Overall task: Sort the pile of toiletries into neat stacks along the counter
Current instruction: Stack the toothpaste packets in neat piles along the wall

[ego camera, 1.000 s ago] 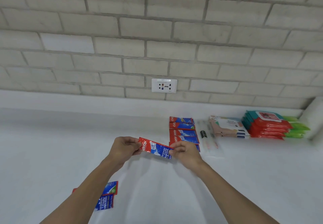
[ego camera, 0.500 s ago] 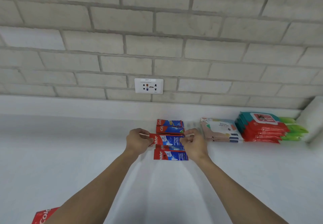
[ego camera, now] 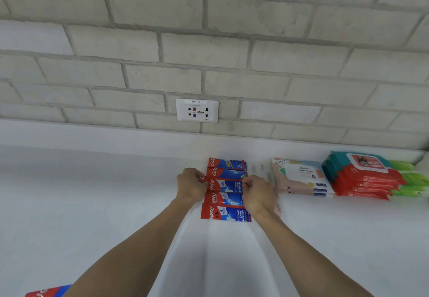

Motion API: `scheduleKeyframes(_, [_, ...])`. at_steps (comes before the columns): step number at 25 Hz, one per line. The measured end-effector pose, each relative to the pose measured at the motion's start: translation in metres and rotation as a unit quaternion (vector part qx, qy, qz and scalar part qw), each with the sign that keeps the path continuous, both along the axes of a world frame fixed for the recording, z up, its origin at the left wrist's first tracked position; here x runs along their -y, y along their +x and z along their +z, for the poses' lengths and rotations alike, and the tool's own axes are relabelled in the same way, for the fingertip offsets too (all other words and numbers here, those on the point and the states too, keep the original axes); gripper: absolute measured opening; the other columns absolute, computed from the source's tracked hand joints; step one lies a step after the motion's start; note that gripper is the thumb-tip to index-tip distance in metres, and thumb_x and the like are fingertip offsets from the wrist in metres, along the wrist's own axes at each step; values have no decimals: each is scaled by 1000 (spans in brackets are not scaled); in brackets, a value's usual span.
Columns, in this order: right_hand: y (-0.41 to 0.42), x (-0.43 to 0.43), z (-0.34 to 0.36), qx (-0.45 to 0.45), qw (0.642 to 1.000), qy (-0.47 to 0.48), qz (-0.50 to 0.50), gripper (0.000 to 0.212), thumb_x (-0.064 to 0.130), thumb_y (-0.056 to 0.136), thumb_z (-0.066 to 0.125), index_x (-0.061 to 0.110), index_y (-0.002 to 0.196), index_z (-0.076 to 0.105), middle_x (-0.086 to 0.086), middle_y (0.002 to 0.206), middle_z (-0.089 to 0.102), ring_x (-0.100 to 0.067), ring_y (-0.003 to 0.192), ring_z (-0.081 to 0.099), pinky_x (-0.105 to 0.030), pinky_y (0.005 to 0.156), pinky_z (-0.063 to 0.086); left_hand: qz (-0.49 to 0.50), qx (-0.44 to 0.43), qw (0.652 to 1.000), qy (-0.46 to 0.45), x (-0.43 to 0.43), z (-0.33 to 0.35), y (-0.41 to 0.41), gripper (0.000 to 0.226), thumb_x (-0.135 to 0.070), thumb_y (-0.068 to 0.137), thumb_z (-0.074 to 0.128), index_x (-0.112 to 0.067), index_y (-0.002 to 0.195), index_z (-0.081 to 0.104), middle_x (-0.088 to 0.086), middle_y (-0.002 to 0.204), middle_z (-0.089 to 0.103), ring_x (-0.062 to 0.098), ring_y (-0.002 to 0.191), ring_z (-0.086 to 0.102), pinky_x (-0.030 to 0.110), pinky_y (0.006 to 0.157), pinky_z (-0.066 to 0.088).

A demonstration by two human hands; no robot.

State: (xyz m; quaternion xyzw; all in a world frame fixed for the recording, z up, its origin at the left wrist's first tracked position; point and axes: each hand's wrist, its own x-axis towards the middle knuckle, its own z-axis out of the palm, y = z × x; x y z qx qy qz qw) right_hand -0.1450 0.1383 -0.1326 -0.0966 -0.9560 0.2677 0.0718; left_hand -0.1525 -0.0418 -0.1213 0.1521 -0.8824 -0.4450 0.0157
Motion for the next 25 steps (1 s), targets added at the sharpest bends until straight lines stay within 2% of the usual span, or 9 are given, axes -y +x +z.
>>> scheduleKeyframes(2, [-2,4,-8,-4,999,46,-8,19,35,94,54,26,107,63,5,109,71,-17,99,63,-30,85,50,-11,12,1000,-18,-2,-4,-4,24,-18,85,68,-7,106,65,8,105,68,20,96,65,23,76,48])
scheduleKeyframes(5, [-5,7,-14,-15,997,72,-14,18,37,94,53,28,106,61,5,107,69,-18,100,61,-36,90,48,-21,23,999,-31,-3,-7,-7,27,-19,86,67,-6,109,63,8,107,68,19,97,64,20,74,46])
scheduleKeyframes(12, [-1,7,-17,-18,994,110,-13,24,39,96,49,24,113,57,1,114,63,-19,107,56,-33,95,41,-34,36,998,-38,-7,-8,-4,32,-25,89,65,-7,114,60,7,111,67,20,100,65,24,79,49])
scheduleKeyframes(19, [4,12,-10,-28,995,96,-8,27,39,97,48,23,118,53,-1,120,55,-18,110,53,-29,92,41,-8,52,999,10,3,-9,-4,41,-34,89,64,-8,120,58,8,118,65,21,106,62,32,89,50])
scheduleKeyframes(22, [5,18,-5,-30,997,68,6,25,37,96,50,23,116,53,-2,120,54,-18,108,53,-30,93,46,-13,47,999,20,5,-5,0,41,-34,89,62,-9,122,56,7,119,64,20,106,61,30,89,49])
scheduleKeyframes(25, [9,26,-1,-42,997,54,24,21,34,96,50,24,113,55,-1,119,55,-18,107,53,-31,94,46,-29,30,999,17,8,-1,6,39,-33,90,62,-10,122,56,5,118,63,14,96,58,26,83,47])
